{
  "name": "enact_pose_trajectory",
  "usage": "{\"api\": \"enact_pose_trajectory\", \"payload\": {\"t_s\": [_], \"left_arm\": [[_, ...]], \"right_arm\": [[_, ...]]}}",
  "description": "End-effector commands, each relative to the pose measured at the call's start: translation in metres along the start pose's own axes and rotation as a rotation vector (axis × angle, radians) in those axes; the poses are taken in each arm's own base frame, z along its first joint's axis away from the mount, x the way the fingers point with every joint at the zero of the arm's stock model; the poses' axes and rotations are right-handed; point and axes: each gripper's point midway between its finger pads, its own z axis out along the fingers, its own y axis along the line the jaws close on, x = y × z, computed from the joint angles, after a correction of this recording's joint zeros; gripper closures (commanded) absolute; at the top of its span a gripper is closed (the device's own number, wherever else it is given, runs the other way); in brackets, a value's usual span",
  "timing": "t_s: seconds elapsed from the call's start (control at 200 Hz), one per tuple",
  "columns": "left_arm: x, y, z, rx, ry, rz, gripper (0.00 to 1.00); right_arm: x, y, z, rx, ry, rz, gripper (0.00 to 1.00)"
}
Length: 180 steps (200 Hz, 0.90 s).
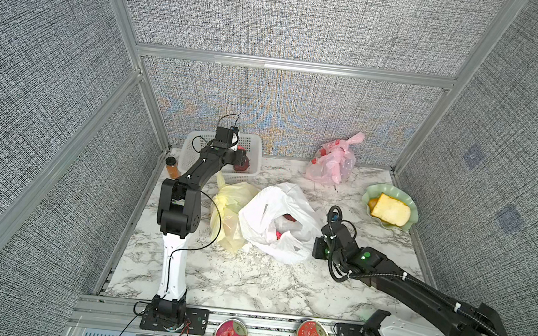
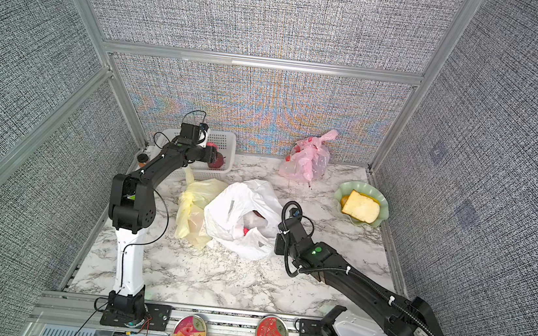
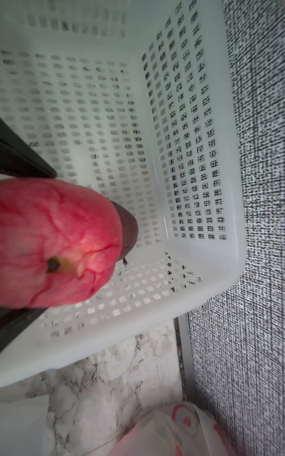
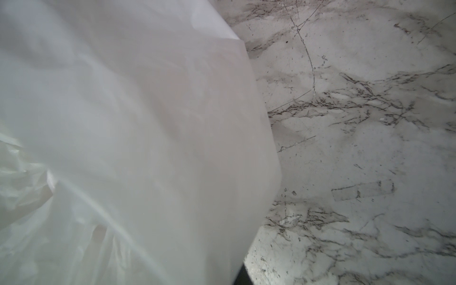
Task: Untie the knot of a plastic bag & take out the apple
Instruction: Place the apple in the basket.
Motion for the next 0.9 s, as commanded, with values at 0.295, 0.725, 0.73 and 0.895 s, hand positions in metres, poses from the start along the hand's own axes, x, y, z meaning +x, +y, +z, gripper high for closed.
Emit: {"api": "enact_pose_trajectory", "payload": {"t_s": [0.295,0.725,0.73,0.895], "left_arm": [[-0.01,-0.001,0.0,0.004,-0.02,-0.001,0.18],[-0.07,-0.044,-0.124,0.162,-0.183,0.052,0.23],[-0.07,-0.044,-0.126,0.165,-0.186,0.051,0.23],[-0.057,-0.082,-0.201,0.292,-0.274,0.055,0.28]], "right_arm": [[0.003,-0.002,0.004,0.009,0.02,0.005,1.0],[-0.002,0.009,-0.001,-0.043,0.021,0.013,1.0],[-0.003,0.01,-0.002,-0.044,0.019,0.013,1.0],[-0.015,0.016,-0.01,-0.068,-0.008,0.002,1.0]]}}
